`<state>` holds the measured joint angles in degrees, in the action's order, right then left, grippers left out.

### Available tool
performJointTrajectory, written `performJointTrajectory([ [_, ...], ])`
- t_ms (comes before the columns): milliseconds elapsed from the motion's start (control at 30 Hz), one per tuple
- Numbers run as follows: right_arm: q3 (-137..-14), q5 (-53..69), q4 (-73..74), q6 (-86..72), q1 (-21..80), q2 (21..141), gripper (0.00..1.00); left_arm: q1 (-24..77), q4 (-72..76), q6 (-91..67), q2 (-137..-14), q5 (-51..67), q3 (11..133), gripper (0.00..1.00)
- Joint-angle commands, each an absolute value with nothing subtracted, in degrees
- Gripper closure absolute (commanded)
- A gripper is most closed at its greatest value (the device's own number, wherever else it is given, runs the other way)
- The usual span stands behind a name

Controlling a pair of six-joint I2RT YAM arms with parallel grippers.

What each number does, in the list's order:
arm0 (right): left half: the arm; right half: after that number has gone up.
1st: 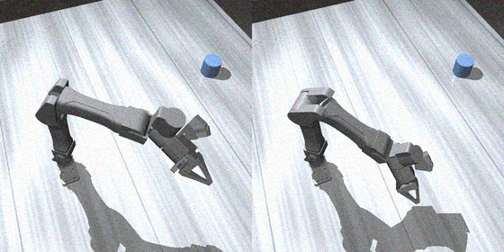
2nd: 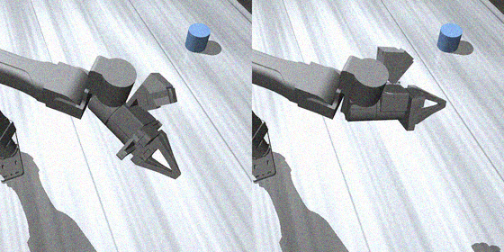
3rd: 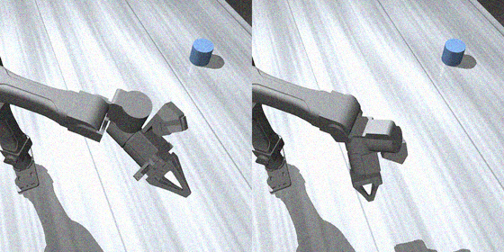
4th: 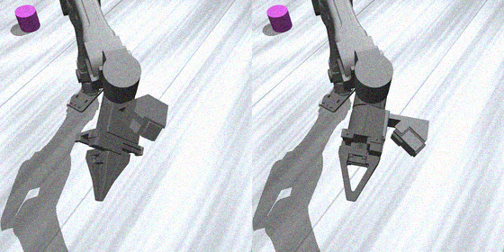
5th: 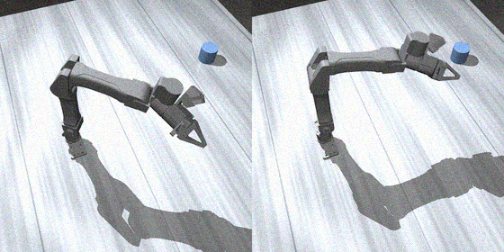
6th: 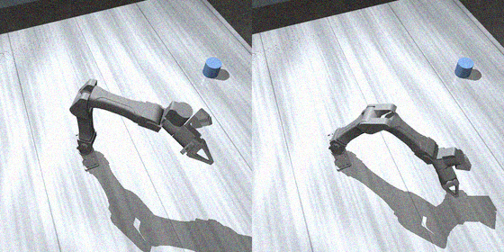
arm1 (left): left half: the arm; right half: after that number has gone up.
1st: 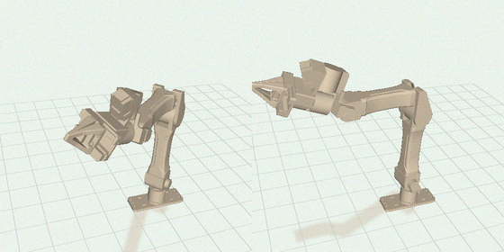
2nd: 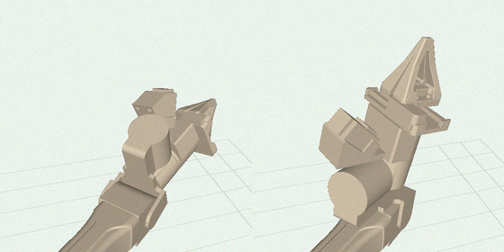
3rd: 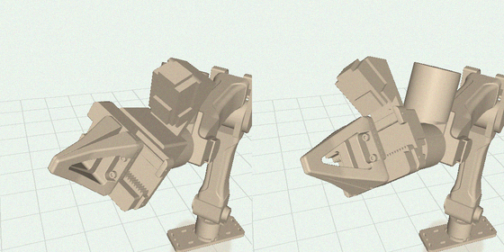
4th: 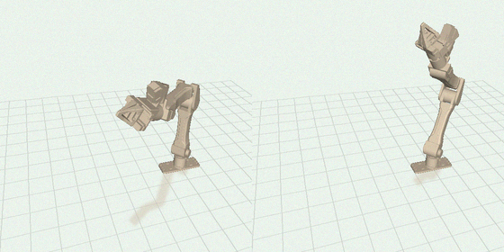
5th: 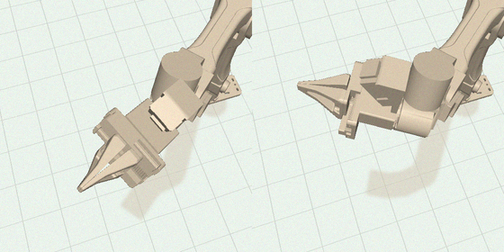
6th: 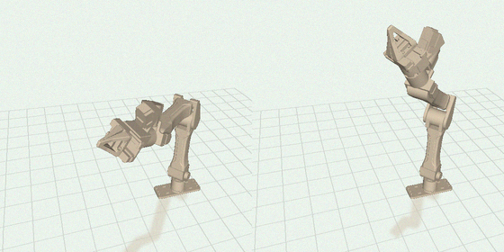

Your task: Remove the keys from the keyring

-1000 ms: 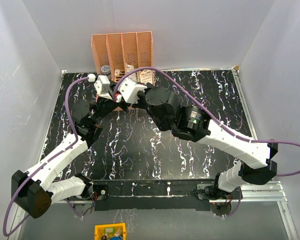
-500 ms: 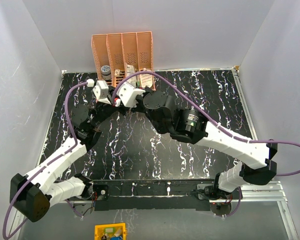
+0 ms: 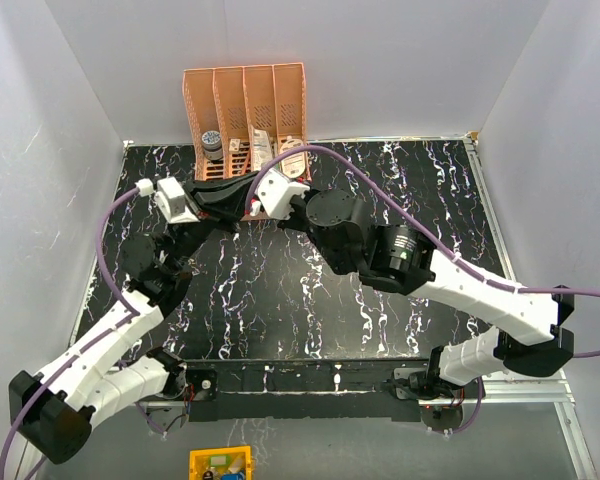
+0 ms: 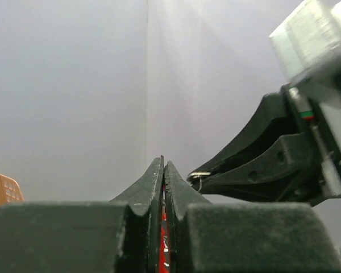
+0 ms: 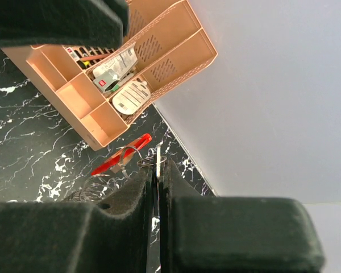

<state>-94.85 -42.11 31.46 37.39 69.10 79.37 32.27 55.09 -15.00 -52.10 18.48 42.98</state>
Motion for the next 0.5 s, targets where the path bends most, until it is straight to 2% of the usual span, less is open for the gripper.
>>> performJointTrajectory([
  [0,-95.49,-43.14,26.83,36.71,69.17,76.47,1.00,32.48,52.46,-14.47,-54.18,18.01,46.48,1.00],
  [33,-95.60,-43.22,26.83,36.86,69.17,76.47,1.00,32.49,52.08,-14.97,-54.61,17.83,46.50,0.97],
  [233,-94.63,-43.74,25.22,38.21,69.17,75.86,1.00,32.48,51.47,-18.54,-56.76,20.01,46.87,0.65],
  [367,-94.03,-43.87,24.59,38.38,69.17,75.46,1.00,32.49,52.26,-21.00,-58.26,23.07,47.54,0.54],
  [467,-93.58,-43.86,24.14,38.41,69.17,75.08,1.00,32.51,54.79,-23.07,-59.31,23.95,47.22,0.52],
])
